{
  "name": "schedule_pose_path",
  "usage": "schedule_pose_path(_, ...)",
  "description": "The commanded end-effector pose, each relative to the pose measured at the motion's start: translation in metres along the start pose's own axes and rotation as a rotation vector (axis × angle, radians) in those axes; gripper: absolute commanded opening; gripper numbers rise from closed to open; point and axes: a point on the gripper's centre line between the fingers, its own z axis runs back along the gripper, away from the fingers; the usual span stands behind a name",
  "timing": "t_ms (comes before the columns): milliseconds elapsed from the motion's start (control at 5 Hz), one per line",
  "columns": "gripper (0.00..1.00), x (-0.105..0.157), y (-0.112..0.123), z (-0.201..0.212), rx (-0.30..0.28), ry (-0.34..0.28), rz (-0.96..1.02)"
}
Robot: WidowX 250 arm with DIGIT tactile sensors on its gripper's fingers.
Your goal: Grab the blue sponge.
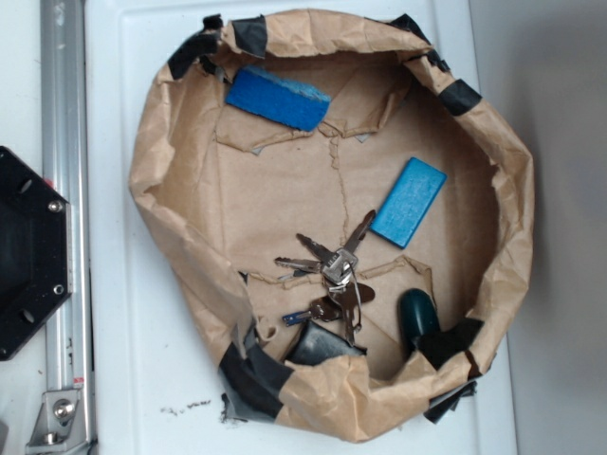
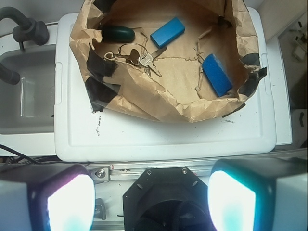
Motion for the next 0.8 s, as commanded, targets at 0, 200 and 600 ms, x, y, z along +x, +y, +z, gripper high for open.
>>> schedule_pose_path(0, 1.0, 0.0, 0.0, 0.0, 0.0, 0.0, 0.0)
schedule_pose_path(200, 1.0, 0.047, 0.024, -0.029, 0.071, 0.009, -0.189)
schedule_pose_path(600, 1.0, 0.081, 0.043, -0.107, 0.047, 0.105, -0.409)
